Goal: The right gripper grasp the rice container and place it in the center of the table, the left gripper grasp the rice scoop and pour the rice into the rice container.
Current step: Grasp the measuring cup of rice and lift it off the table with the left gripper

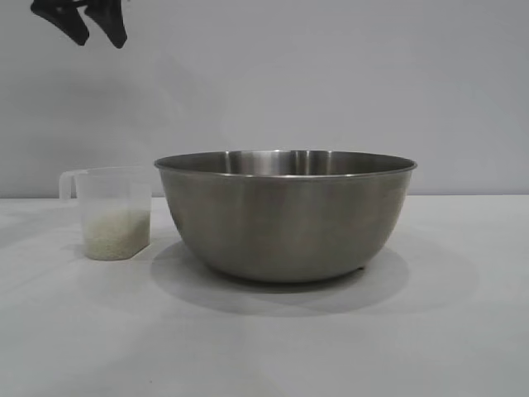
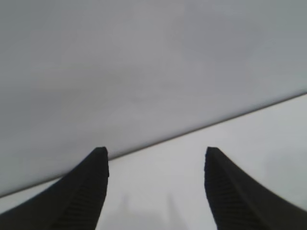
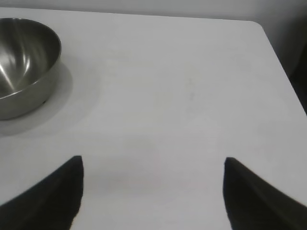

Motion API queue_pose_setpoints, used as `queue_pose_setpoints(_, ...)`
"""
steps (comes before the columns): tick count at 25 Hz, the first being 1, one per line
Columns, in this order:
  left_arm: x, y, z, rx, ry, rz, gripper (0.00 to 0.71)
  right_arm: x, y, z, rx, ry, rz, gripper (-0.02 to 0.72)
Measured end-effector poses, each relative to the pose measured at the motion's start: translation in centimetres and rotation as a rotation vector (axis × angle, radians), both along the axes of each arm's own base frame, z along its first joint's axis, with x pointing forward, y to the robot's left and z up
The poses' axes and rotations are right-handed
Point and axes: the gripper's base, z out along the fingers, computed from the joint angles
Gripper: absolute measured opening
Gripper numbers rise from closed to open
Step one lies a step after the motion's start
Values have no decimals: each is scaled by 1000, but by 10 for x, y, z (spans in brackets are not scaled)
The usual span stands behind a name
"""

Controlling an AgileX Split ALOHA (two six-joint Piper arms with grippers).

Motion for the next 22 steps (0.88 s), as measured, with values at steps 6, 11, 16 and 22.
queue_pose_setpoints(6, -26, -3, -7, -8, -2, -2, 372, 0, 0, 0, -1, 0, -1, 511)
queue_pose_setpoints(11, -57, -4, 1, -35, -56, 4, 372, 0, 0, 0, -1, 0, -1, 511)
queue_pose_setpoints(16, -91, 0, -2, -64, -78, 25, 372, 0, 0, 0, -1, 0, -1, 511)
queue_pose_setpoints(22, -134, 12, -19, -127, -86, 90, 372, 0, 0, 0, -1, 0, -1, 511)
